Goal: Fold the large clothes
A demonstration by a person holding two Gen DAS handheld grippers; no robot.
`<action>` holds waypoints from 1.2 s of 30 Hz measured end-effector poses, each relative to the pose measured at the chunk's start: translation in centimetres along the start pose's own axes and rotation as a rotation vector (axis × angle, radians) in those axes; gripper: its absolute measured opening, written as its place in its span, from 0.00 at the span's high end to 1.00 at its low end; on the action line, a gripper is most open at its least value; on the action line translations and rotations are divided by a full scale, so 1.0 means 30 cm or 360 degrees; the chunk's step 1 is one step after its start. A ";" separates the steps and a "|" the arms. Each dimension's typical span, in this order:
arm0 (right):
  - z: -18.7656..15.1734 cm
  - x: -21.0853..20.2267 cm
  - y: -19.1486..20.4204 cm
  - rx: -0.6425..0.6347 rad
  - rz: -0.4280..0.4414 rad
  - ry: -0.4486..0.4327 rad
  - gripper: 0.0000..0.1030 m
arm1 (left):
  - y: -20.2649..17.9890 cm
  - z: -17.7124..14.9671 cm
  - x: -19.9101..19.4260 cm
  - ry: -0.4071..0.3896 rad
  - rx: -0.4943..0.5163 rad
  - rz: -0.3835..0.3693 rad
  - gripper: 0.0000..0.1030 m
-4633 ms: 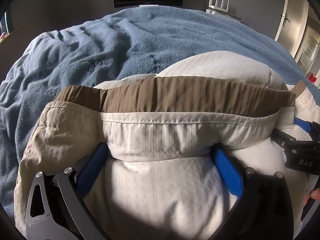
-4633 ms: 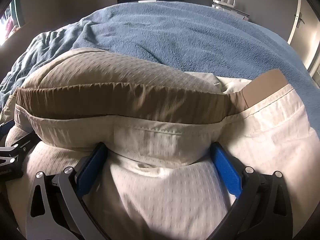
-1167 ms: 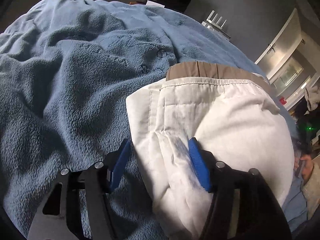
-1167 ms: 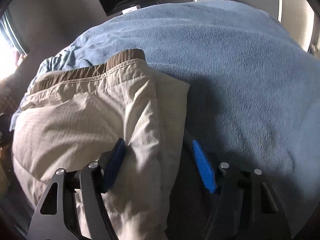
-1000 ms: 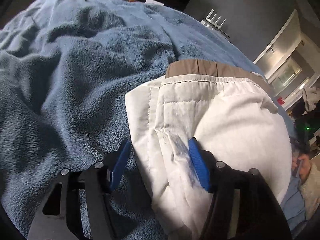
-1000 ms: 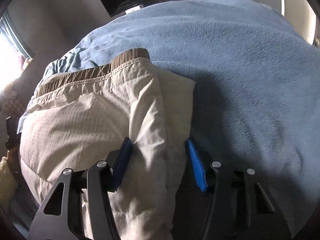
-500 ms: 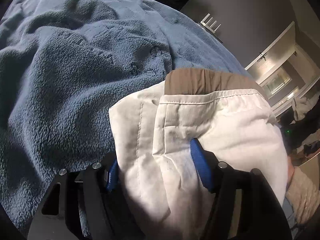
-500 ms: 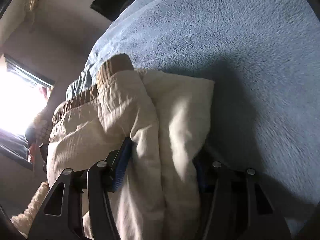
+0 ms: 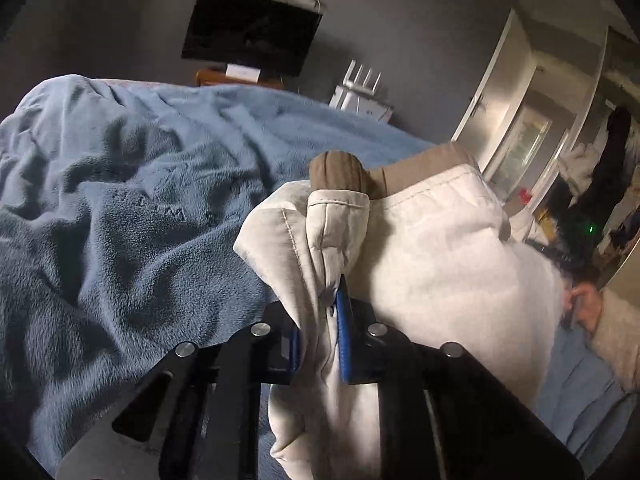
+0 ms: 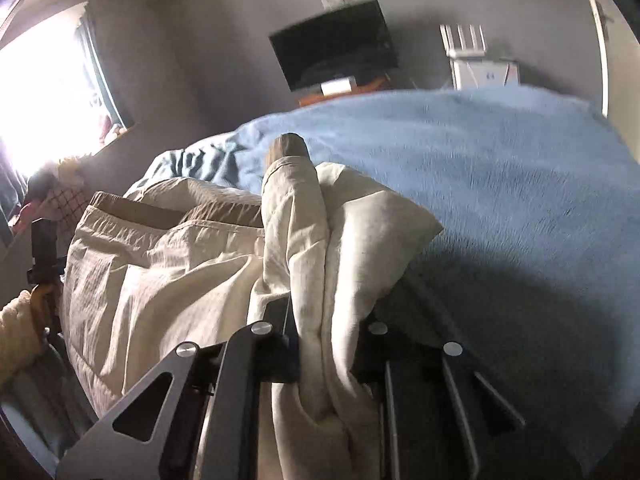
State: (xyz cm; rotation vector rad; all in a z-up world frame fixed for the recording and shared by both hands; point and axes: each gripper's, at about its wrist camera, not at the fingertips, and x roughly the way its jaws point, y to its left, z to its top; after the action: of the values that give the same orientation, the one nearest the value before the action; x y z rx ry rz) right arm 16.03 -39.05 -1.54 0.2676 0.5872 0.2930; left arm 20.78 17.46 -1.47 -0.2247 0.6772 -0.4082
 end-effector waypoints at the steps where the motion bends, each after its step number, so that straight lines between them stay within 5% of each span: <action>1: 0.000 -0.024 0.009 -0.0004 -0.0008 -0.0030 0.89 | -0.010 0.002 -0.010 -0.0018 -0.0014 -0.0007 0.87; 11: 0.149 -0.002 0.062 -0.0078 0.0033 -0.0204 0.90 | 0.045 0.153 -0.046 -0.0147 -0.0070 0.0061 0.87; 19: 0.158 0.353 -0.131 0.0210 -0.0164 0.0095 0.90 | 0.234 0.192 0.232 0.0179 -0.0182 0.0285 0.83; 26: 0.112 0.394 -0.232 0.0415 -0.0089 0.0167 0.83 | 0.294 0.165 0.268 0.0225 -0.0230 0.0364 0.65; 29: 0.131 0.339 -0.194 0.0368 -0.0198 0.0164 0.62 | 0.276 0.156 0.199 0.0174 -0.0210 0.0480 0.36; 31: 0.135 0.281 -0.130 0.0253 -0.0297 0.0149 0.29 | 0.237 0.146 0.122 0.0110 -0.0178 0.0536 0.23; 36: 0.059 0.124 0.114 -0.0121 -0.0456 0.0079 0.09 | 0.029 0.070 -0.014 0.0050 0.0033 0.0650 0.06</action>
State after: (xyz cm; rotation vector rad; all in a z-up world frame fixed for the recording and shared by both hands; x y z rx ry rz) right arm 19.33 -34.89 -0.87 0.1006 0.6532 0.0449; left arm 22.09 18.55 0.06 -0.0565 0.7294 -0.0276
